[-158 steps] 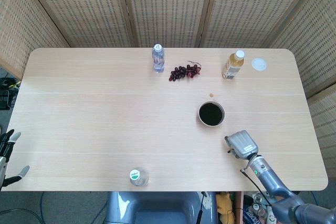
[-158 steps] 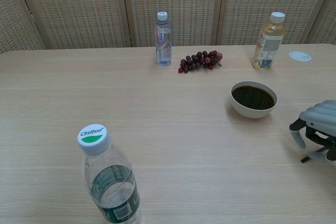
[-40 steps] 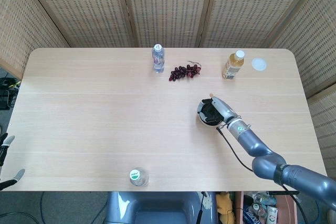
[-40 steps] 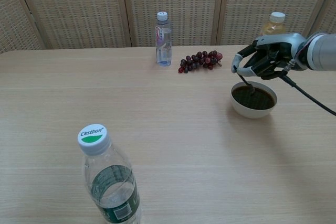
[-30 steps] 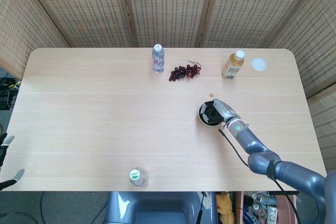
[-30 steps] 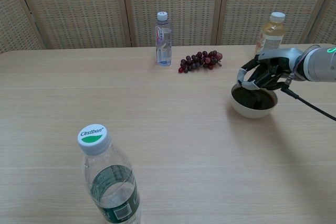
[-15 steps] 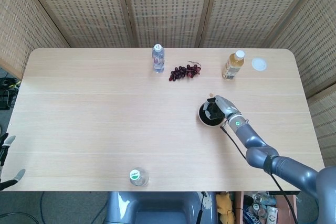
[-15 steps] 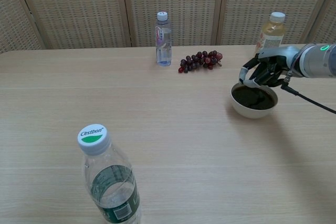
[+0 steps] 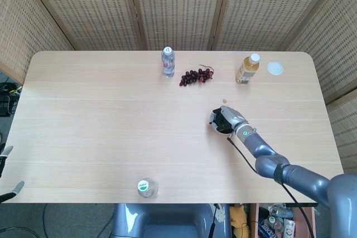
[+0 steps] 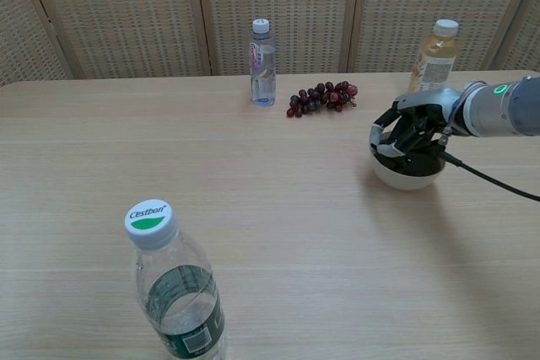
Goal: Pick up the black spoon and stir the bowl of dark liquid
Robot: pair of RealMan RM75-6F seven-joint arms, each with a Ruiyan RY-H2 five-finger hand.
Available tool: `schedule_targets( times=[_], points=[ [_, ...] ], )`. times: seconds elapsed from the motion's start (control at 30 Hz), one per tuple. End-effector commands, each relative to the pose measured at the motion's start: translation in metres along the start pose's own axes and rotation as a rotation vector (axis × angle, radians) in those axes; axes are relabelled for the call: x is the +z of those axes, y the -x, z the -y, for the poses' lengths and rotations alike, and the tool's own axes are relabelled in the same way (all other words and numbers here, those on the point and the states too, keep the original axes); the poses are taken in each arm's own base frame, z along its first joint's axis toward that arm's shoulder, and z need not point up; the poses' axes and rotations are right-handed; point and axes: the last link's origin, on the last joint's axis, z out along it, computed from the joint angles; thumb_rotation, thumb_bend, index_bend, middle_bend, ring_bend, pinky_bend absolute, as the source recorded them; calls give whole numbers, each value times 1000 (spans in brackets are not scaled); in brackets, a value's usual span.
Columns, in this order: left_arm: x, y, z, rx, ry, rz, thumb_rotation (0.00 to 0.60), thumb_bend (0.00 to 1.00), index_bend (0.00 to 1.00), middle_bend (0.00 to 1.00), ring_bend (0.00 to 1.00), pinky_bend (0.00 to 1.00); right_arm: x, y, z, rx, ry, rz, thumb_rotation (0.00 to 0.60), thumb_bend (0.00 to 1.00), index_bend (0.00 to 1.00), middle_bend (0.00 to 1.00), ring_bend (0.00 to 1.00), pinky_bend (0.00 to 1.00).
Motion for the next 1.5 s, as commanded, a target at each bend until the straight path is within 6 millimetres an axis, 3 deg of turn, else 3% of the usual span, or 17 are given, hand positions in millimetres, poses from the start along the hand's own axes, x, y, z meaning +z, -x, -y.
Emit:
schedule_targets(
  times=[0.03, 0.17, 0.37, 0.73, 0.93, 1.17, 1.5],
  points=[
    [0, 0, 0, -1, 1, 1, 600, 255, 0, 0, 0, 0, -7, 1, -4, -13, 2, 13, 600, 809, 745, 950, 945, 1000],
    [1, 1, -1, -1, 6, 2, 600, 255, 0, 0, 0, 0, -12, -4, -10, -20, 13, 9, 600, 809, 745, 950, 945, 1000],
    [1, 1, -2, 4, 4, 1, 600, 256, 0, 0, 0, 0, -3, -17, -11, -29, 32, -19, 600, 809, 745, 950, 945, 1000],
    [0, 0, -3, 7, -1, 3, 600, 256, 0, 0, 0, 0, 5, -11, -1, -47, 15, -2, 600, 809, 745, 950, 945, 1000],
    [1, 1, -3, 5, 3, 4, 600, 255, 0, 0, 0, 0, -2, -4, -2, -61, 8, 33, 600, 809, 745, 951, 945, 1000],
    [3, 2, -6, 2, 14, 5, 600, 255, 0, 0, 0, 0, -11, -12, -9, -63, 15, 14, 600, 809, 745, 952, 947, 1000],
    [2, 0, -6, 5, 6, 1, 600, 255, 0, 0, 0, 0, 4, -23, 2, -71, 9, -16, 600, 809, 745, 952, 946, 1000]
  ],
)
